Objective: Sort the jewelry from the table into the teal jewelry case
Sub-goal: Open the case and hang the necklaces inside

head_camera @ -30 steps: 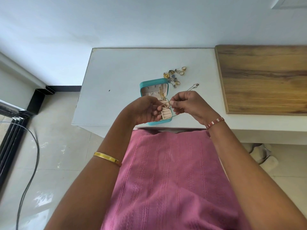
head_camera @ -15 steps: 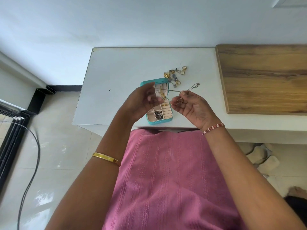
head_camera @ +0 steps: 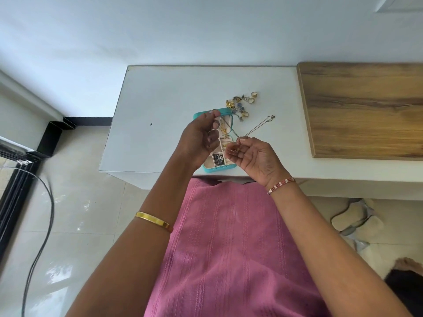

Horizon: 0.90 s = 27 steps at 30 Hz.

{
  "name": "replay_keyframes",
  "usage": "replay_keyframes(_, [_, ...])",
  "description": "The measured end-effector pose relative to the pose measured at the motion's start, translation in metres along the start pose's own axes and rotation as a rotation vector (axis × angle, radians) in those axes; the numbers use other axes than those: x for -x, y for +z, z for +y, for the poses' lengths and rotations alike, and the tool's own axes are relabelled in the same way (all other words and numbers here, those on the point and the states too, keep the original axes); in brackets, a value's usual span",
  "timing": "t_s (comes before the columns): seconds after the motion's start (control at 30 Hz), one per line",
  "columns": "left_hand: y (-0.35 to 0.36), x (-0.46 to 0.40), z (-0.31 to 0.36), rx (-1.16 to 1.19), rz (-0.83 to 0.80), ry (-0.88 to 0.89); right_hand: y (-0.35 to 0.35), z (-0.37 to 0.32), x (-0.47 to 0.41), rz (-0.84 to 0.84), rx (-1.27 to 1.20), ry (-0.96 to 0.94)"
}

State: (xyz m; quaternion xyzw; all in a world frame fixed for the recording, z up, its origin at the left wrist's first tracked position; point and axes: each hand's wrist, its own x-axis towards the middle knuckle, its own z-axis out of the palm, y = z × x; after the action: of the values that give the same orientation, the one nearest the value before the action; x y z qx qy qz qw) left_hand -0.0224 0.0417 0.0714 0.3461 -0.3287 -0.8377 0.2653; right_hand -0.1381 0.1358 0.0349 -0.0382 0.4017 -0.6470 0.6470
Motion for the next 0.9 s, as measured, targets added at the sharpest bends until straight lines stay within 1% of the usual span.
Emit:
replay_keyframes(0.1, [-0.001,0.0,0.01,-0.247,-0.056,0.016,-0.004,-0.003,-0.001,0.045,0.21,-0.056])
replay_keyframes(0.23, [0.003,0.001,0.019,-0.528,-0.118,0.006,0.003,-0.014,-0.001,0.073,0.674,-0.17])
replay_keyframes(0.3, [0.007,0.002,0.022,-0.608,-0.153,0.004,0.012,-0.022,-0.001,0.08,0.795,-0.26])
replay_keyframes(0.4, [0.011,0.004,0.026,-0.715,-0.188,-0.005,0.028,-0.033,0.0,-0.001,0.906,-0.348])
replay_keyframes(0.5, [0.014,0.008,0.031,-0.786,-0.196,-0.015,0.04,-0.039,0.002,-0.098,0.927,-0.364])
replay_keyframes(0.67, [0.015,0.012,0.039,-0.852,-0.171,0.01,0.036,-0.04,0.0,-0.101,0.834,-0.385])
replay_keyframes(0.8, [0.017,0.011,0.04,-0.849,-0.168,0.05,0.031,-0.039,0.0,-0.142,0.605,-0.271])
replay_keyframes(0.9, [0.019,0.009,0.037,-0.866,-0.109,0.08,0.032,-0.04,-0.001,-0.131,0.552,-0.236])
